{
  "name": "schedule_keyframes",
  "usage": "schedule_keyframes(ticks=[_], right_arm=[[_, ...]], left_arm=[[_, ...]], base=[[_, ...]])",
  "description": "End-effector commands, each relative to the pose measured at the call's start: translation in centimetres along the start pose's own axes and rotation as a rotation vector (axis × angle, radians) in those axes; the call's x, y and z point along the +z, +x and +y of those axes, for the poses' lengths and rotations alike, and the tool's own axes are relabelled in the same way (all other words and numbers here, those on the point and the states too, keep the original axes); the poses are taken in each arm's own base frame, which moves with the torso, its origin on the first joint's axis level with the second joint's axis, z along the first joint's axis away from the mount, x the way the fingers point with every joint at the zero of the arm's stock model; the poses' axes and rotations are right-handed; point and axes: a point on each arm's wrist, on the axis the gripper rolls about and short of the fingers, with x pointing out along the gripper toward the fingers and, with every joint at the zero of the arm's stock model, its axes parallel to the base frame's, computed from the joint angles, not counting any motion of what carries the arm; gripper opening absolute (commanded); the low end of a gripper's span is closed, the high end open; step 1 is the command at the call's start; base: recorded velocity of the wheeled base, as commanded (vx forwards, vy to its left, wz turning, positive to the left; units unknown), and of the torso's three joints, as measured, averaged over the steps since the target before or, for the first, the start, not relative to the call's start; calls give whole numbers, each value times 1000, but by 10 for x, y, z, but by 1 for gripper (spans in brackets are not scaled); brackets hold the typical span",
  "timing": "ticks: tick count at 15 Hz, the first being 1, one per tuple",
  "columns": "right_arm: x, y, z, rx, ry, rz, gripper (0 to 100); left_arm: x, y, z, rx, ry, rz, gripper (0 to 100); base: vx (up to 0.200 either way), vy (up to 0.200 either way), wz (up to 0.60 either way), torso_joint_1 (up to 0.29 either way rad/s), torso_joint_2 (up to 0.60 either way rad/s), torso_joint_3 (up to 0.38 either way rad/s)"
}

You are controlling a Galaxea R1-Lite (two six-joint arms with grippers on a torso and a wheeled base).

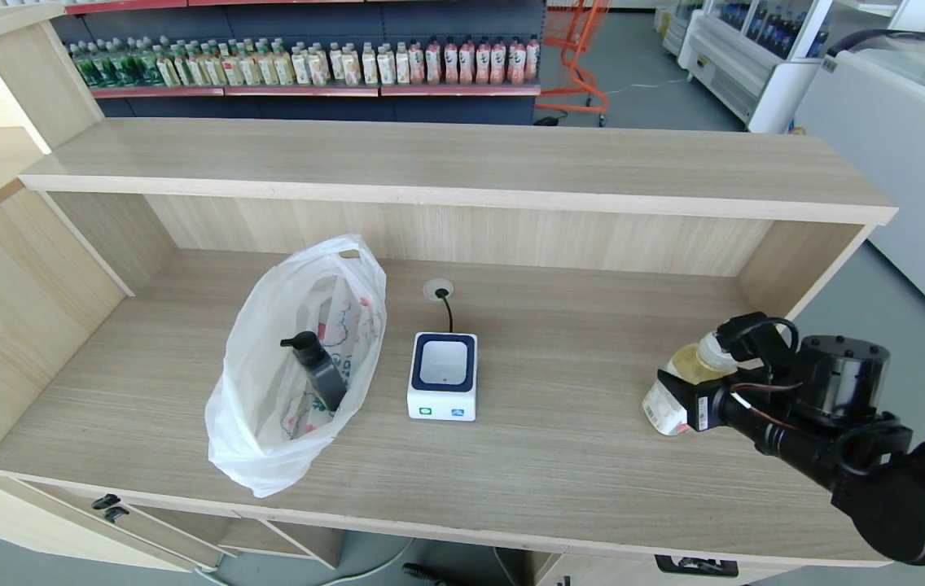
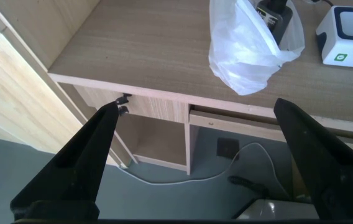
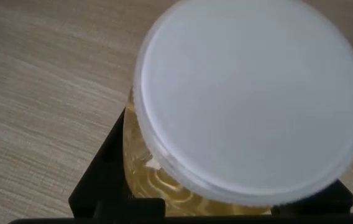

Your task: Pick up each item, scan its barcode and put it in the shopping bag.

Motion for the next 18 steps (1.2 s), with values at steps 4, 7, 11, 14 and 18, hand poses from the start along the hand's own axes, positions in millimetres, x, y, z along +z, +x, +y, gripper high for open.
schedule_keyframes(ticks=[4, 7, 11, 14, 18], right_arm=[[-16, 6, 0, -2, -2, 35, 0], [-7, 8, -2, -7, 0, -5, 0], [49, -21, -10, 10, 51, -149, 0], [139, -125, -8, 564, 199, -146, 0], [150, -137, 11, 898, 224, -141, 0]], left_arm=[[0, 0, 0, 0, 0, 1, 100], [0, 0, 0, 0, 0, 0, 100], [0, 0, 0, 0, 0, 1, 100], [0, 0, 0, 0, 0, 1, 100], [0, 0, 0, 0, 0, 0, 100]], base=[[0, 0, 0, 0, 0, 0], [0, 0, 0, 0, 0, 0], [0, 0, 0, 0, 0, 0], [0, 0, 0, 0, 0, 0], [0, 0, 0, 0, 0, 0]])
